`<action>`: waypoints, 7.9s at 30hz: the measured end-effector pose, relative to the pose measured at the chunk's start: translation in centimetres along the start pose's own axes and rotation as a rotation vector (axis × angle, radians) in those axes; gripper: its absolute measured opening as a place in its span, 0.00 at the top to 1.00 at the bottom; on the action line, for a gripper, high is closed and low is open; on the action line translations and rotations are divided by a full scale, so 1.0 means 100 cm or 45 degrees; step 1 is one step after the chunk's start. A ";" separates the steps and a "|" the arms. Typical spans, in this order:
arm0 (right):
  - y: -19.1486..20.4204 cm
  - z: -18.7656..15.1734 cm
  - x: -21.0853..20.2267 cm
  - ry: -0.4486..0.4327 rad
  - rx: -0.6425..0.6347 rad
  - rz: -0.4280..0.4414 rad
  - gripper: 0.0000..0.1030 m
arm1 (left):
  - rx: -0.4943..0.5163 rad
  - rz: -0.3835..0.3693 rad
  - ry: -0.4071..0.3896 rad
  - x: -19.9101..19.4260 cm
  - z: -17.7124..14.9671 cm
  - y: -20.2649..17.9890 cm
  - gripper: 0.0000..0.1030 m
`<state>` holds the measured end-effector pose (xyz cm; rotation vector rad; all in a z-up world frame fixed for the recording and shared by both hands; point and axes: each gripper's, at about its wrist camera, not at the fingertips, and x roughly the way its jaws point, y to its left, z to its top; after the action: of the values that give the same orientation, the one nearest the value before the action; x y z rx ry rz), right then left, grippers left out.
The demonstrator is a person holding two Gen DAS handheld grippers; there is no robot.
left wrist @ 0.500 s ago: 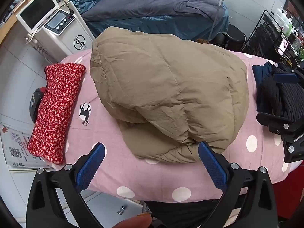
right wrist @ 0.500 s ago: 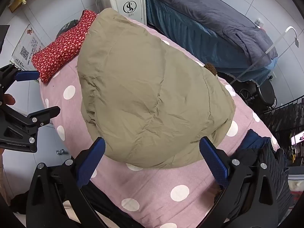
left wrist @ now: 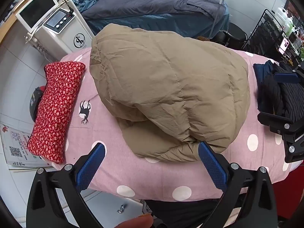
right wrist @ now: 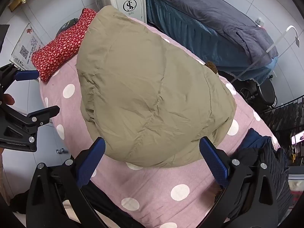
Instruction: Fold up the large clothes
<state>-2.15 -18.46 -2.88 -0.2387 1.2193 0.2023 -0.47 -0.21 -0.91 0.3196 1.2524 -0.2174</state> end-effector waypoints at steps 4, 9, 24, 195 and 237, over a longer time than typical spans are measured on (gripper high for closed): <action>0.000 0.000 0.001 0.001 0.000 0.003 0.05 | 0.011 -0.007 0.004 -0.001 0.000 0.005 0.06; -0.001 0.000 0.002 0.002 -0.002 0.004 0.05 | 0.015 -0.007 0.009 -0.001 0.000 0.003 0.06; 0.000 0.000 0.004 0.009 0.003 0.010 0.05 | 0.010 -0.023 0.030 0.003 -0.002 0.005 0.06; 0.002 -0.272 0.132 -0.330 0.170 0.253 0.44 | 0.371 -0.298 -0.264 0.021 0.040 -0.096 0.06; -0.085 -0.222 0.058 -0.671 0.639 0.113 0.73 | 0.118 -0.363 -0.170 0.109 0.048 -0.052 0.81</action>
<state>-17.89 -32.89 -14.92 0.2936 0.7222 0.0250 5.34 -6.63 -10.61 0.2008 1.1545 -0.5341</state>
